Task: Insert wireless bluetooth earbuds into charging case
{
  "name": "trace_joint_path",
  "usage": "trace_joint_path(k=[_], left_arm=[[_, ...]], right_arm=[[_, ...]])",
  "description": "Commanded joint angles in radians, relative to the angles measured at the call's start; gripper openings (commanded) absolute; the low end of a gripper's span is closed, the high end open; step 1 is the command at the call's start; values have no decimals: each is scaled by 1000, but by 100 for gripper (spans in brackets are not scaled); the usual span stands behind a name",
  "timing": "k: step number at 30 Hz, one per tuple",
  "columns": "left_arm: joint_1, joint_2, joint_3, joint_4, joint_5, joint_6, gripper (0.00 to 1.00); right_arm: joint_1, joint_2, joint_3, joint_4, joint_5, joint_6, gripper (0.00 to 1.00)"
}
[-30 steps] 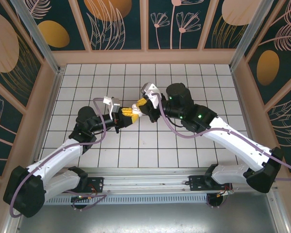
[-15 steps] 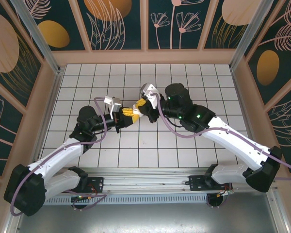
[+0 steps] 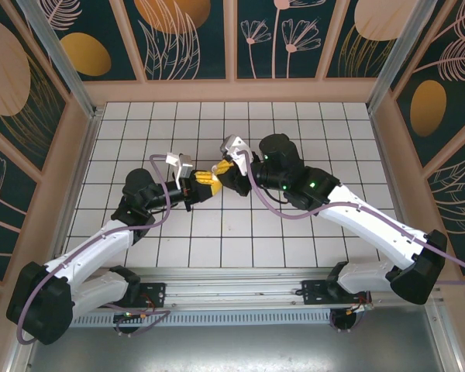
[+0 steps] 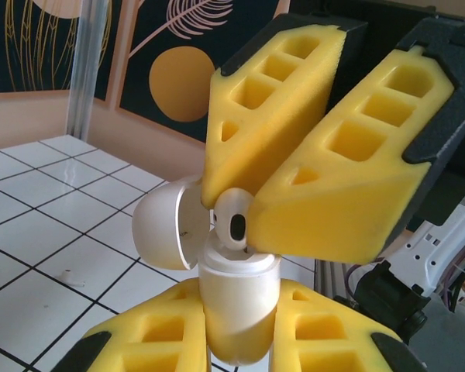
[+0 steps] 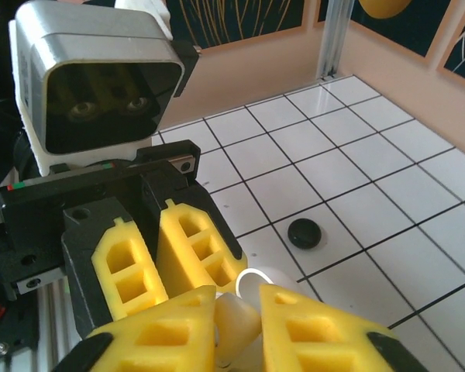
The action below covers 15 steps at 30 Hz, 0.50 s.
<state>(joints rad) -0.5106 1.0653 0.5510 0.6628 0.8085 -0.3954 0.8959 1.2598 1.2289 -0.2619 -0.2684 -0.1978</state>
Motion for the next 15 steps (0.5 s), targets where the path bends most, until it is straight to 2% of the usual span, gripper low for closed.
trace_joint_path(k=[1, 3, 6, 15], left_arm=[[0, -1, 35, 53, 21, -4, 0], [0, 2, 36, 54, 20, -5, 0], [1, 6, 35, 53, 20, -1, 0], [1, 4, 24, 48, 2, 15, 0]], right_arm=[[6, -10, -6, 17, -24, 7, 28], [7, -10, 1, 22, -11, 19, 35], [5, -8, 23, 34, 1, 52, 40], [-98, 33, 129, 21, -172, 219, 48]])
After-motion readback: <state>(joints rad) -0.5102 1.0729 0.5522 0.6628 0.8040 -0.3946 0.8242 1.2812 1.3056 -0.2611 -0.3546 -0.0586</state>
